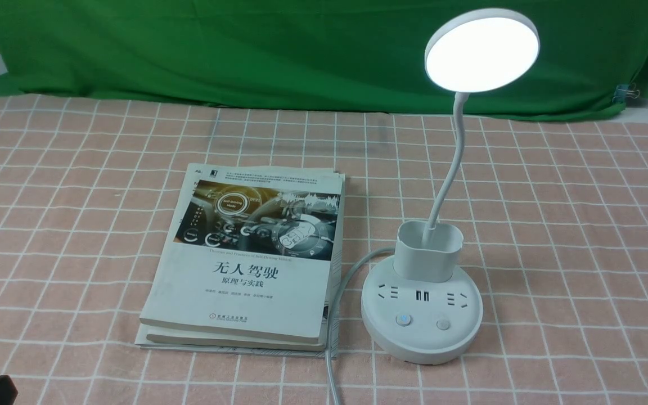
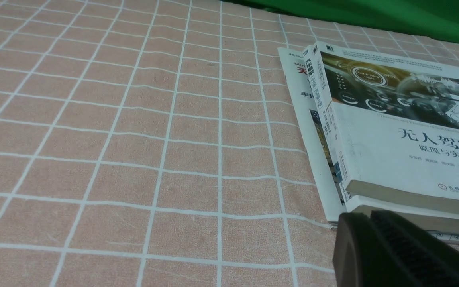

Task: Turn off the table lamp on the pink coffee tablecloth by hand.
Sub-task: 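Press the power button on the lamp base to turn the lamp off with the right gripper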

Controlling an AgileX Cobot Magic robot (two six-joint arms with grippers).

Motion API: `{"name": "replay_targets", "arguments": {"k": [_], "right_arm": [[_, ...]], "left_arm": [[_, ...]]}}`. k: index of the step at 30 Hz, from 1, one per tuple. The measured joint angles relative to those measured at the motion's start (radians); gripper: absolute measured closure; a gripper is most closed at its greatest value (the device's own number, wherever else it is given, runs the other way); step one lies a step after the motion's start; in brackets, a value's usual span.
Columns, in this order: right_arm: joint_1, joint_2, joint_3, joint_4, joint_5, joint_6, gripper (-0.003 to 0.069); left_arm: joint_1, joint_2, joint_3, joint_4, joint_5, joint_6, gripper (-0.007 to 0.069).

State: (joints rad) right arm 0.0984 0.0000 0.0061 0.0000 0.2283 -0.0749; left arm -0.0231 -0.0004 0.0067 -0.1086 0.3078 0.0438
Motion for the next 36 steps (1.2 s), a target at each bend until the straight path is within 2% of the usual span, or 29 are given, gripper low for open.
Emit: {"name": "replay_targets", "arguments": {"k": [6,8,11,12,14,17,19,21,22,25,28,32,36], "right_arm": [[0.000,0.000,0.000,0.007,-0.028,0.015,0.0419],[0.000,0.000,0.000,0.063,-0.090,0.096,0.0419],[0.000,0.000,0.000,0.144,-0.214,0.296,0.0419],[0.000,0.000,0.000,0.147,-0.222,0.310,0.0419],[0.000,0.000,0.000,0.167,-0.326,0.442,0.0419],[0.000,0.000,0.000,0.172,-0.392,0.481,0.0424],[0.001,0.001,-0.001,0.175,-0.379,0.500,0.0453],[0.003,0.009,-0.011,0.177,-0.340,0.503,0.0481],[0.016,0.052,-0.063,0.178,-0.234,0.488,0.0523],[0.045,0.198,-0.231,0.179,-0.006,0.389,0.0574],[0.060,0.333,-0.371,0.179,0.166,0.312,0.0582],[0.064,0.672,-0.641,0.179,0.533,0.156,0.0585],[0.075,0.921,-0.773,0.180,0.653,0.068,0.0612]], "left_arm": [[0.000,0.000,0.000,0.000,0.000,0.000,0.0618],[0.000,0.000,0.000,0.000,0.000,0.000,0.0618],[0.000,0.000,0.000,0.000,0.000,0.000,0.0618],[0.000,0.000,0.000,0.000,0.000,0.000,0.0618],[0.000,0.000,0.000,0.000,0.000,0.000,0.0618],[0.000,0.000,0.000,0.000,0.000,0.000,0.0618],[0.000,0.000,0.000,0.000,0.000,0.000,0.0618],[0.000,0.000,0.000,0.000,0.000,0.000,0.0618],[0.000,0.000,0.000,0.000,0.000,0.000,0.0618],[0.000,0.000,0.000,0.000,0.000,0.000,0.0618],[0.000,0.000,0.000,0.000,0.000,0.000,0.0618],[0.000,0.000,0.000,0.000,0.000,0.000,0.0618],[0.000,0.000,0.000,0.000,0.000,0.000,0.0618]]}}
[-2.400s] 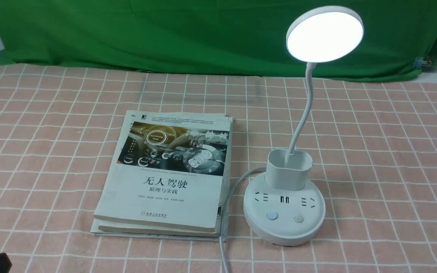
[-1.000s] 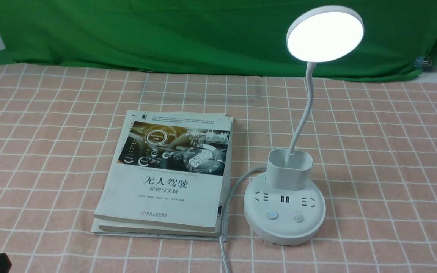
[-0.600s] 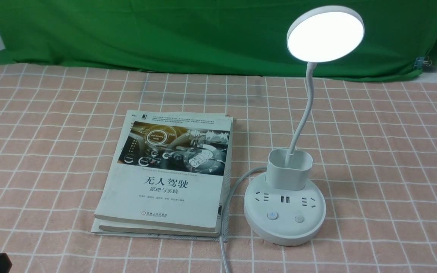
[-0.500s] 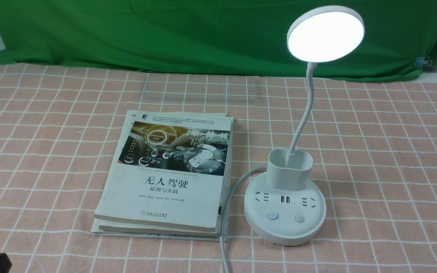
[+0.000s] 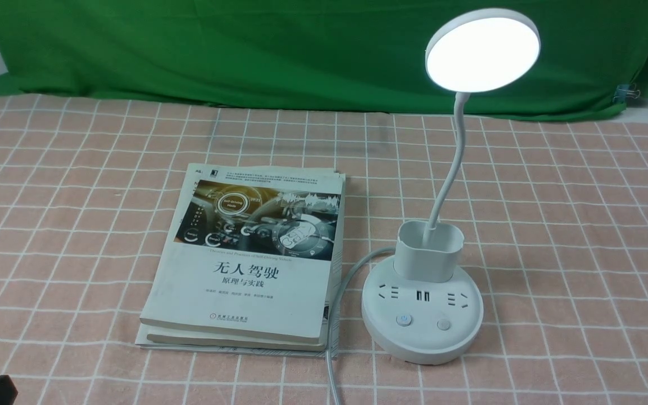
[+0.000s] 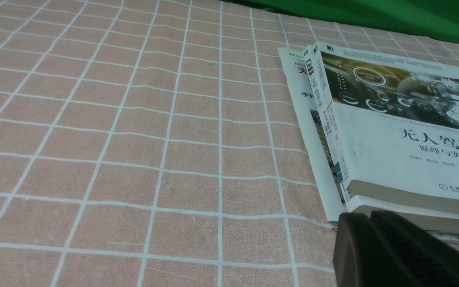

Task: Turn off the table lamp on the pink coffee tablecloth by hand.
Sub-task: 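Press the power button on the lamp base to turn the lamp off with the right gripper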

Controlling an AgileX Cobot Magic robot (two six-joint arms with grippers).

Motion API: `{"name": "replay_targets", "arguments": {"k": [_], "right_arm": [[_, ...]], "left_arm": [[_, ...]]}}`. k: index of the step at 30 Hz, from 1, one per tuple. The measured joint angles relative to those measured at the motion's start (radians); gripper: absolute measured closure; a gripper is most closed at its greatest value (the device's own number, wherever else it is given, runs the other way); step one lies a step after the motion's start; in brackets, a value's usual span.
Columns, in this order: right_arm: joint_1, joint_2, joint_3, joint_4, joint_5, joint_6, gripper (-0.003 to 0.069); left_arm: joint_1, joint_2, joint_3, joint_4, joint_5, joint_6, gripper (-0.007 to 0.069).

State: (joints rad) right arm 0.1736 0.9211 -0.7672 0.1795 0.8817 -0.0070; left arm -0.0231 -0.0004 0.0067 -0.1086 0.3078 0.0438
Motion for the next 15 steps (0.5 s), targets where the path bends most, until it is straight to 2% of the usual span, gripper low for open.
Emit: {"name": "replay_targets", "arguments": {"k": [4,7,9,10,15], "right_arm": [[0.039,0.111,-0.046,-0.001,0.005,-0.015,0.0616],[0.167,0.259,-0.107,-0.003,-0.017,0.016,0.0616],[0.208,0.303,-0.124,-0.007,-0.027,0.037,0.0616],[0.289,0.367,-0.163,-0.025,-0.042,0.077,0.0616],[0.409,0.514,-0.254,-0.076,-0.057,0.155,0.0616]], "left_arm": [[0.000,0.000,0.000,0.000,0.000,0.000,0.0618],[0.000,0.000,0.000,0.000,0.000,0.000,0.0618],[0.000,0.000,0.000,0.000,0.000,0.000,0.0618],[0.000,0.000,0.000,0.000,0.000,0.000,0.0618],[0.000,0.000,0.000,0.000,0.000,0.000,0.0618]]}}
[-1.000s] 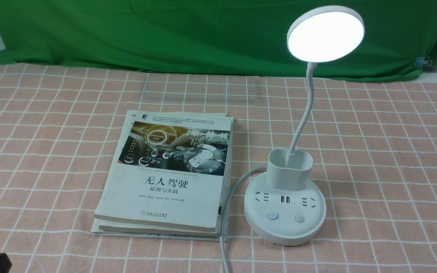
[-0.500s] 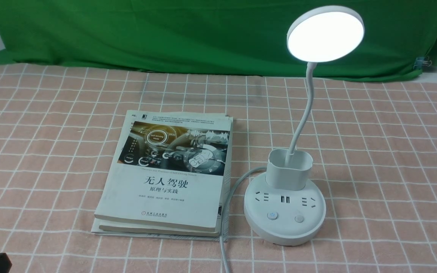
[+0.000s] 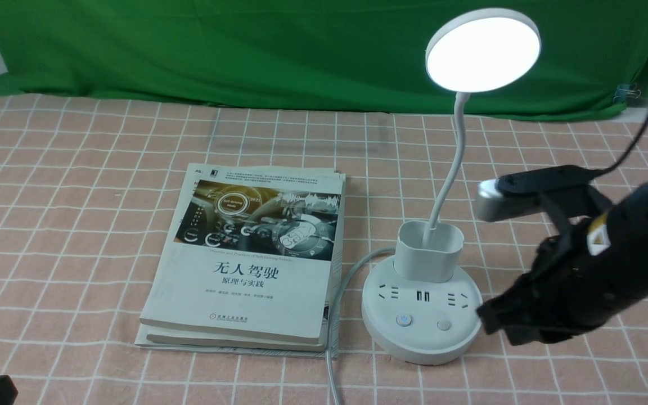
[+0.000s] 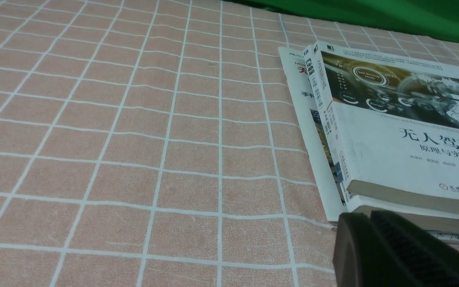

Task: Turn off the table lamp on the pink coffee tablecloth by hand.
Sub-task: 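Press the power button on the lamp base to turn the lamp off with the right gripper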

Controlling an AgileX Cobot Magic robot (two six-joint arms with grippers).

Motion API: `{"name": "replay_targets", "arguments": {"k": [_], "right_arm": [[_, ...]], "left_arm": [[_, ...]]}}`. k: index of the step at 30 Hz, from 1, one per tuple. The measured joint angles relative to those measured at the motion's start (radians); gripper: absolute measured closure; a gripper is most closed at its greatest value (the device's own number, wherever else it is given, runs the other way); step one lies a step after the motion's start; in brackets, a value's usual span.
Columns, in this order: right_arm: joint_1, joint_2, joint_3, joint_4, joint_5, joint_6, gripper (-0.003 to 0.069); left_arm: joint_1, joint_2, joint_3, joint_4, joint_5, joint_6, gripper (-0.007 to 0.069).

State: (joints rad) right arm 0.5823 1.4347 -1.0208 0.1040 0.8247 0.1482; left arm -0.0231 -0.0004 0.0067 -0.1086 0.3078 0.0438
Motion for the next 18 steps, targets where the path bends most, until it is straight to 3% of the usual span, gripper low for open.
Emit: {"name": "replay_targets", "arguments": {"k": [6,18], "right_arm": [[0.037,0.193,-0.126,-0.019,-0.024,0.044,0.0614],[0.010,0.312,-0.140,-0.020,-0.113,0.067,0.0613]], "left_arm": [[0.000,0.000,0.000,0.000,0.000,0.000,0.0618],[0.000,0.000,0.000,0.000,0.000,0.000,0.0618]]}}
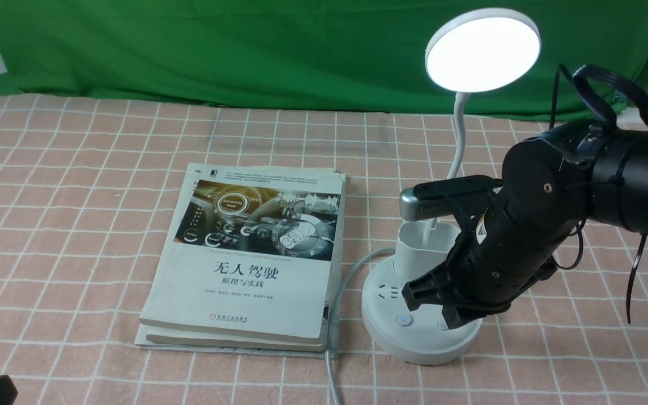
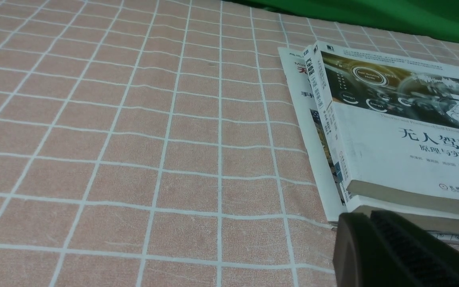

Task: Turn off the table lamp on the pink coffee tablecloth by hand.
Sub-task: 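Press the power button on the lamp base to turn the lamp off with the right gripper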

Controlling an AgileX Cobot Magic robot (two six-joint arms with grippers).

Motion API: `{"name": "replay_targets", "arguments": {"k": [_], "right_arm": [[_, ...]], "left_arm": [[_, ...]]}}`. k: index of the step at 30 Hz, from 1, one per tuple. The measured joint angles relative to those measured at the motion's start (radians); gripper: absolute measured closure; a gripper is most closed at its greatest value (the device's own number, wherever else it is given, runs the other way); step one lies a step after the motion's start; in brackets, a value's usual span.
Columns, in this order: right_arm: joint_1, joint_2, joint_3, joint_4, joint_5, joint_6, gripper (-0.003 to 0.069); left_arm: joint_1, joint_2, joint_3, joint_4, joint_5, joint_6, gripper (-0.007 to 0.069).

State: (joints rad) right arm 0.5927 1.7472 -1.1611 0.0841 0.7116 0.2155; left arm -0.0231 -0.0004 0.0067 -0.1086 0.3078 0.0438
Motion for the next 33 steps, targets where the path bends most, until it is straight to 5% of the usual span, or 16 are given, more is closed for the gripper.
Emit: {"name": "replay_targets", "arguments": {"k": [33], "right_arm": [[-0.006,0.035,-0.008,0.015,-0.054,-0.022,0.0610]], "left_arm": [[0.000,0.000,0.000,0.000,0.000,0.000,0.0618]]}}
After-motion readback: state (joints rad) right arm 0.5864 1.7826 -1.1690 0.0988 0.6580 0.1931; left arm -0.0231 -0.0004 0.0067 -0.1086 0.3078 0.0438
